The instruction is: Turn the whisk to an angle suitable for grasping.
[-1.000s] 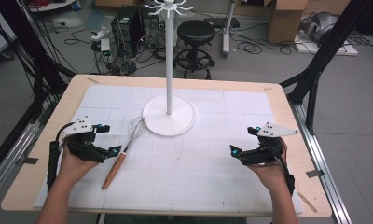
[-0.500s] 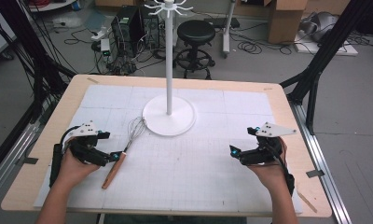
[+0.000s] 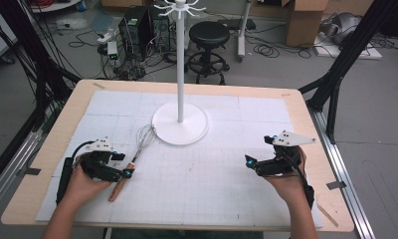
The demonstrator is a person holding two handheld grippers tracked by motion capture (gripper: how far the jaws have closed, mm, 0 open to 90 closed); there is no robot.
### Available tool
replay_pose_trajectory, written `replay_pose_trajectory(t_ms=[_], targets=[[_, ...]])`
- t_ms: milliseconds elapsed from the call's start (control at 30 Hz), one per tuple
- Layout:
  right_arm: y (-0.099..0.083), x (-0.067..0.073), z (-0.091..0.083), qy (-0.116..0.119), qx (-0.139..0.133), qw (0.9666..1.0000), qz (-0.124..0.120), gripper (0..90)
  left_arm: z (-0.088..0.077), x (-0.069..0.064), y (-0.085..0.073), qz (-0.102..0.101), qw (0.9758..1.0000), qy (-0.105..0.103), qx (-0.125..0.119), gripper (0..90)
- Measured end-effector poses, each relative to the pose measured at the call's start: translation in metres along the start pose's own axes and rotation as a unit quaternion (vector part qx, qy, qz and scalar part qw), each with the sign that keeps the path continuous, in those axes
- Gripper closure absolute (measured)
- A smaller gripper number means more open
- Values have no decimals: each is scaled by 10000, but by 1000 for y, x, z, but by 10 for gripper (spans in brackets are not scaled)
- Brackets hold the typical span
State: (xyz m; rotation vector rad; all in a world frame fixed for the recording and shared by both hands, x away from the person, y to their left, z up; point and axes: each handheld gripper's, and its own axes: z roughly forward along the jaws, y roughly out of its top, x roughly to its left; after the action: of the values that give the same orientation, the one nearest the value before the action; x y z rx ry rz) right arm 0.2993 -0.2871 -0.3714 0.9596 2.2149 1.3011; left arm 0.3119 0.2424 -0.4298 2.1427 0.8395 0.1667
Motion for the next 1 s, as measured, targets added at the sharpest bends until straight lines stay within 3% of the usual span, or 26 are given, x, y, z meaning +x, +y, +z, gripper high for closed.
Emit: replay_pose_trajectory(t_ms=[200, 333, 400, 700, 1000], targets=[[1, 1, 0, -24, 28, 10000, -32, 8, 6, 1, -2, 46, 9994, -51, 350, 375], [0, 0, 1, -30, 47, 10000, -46, 8, 8, 1, -2, 72, 9993, -111, 353, 427], [0, 1, 2, -35, 79, 9999, -60, 8, 7, 1, -2, 93, 9990, -252, 354, 503], [0, 1, 3, -67, 106, 9999, -46, 8, 8, -1, -2, 144, 9981, -446, 392, 536], [0, 1, 3, -79, 121, 9998, -123, 8, 7, -3, 1, 372, 9964, -550, 524, 561]])
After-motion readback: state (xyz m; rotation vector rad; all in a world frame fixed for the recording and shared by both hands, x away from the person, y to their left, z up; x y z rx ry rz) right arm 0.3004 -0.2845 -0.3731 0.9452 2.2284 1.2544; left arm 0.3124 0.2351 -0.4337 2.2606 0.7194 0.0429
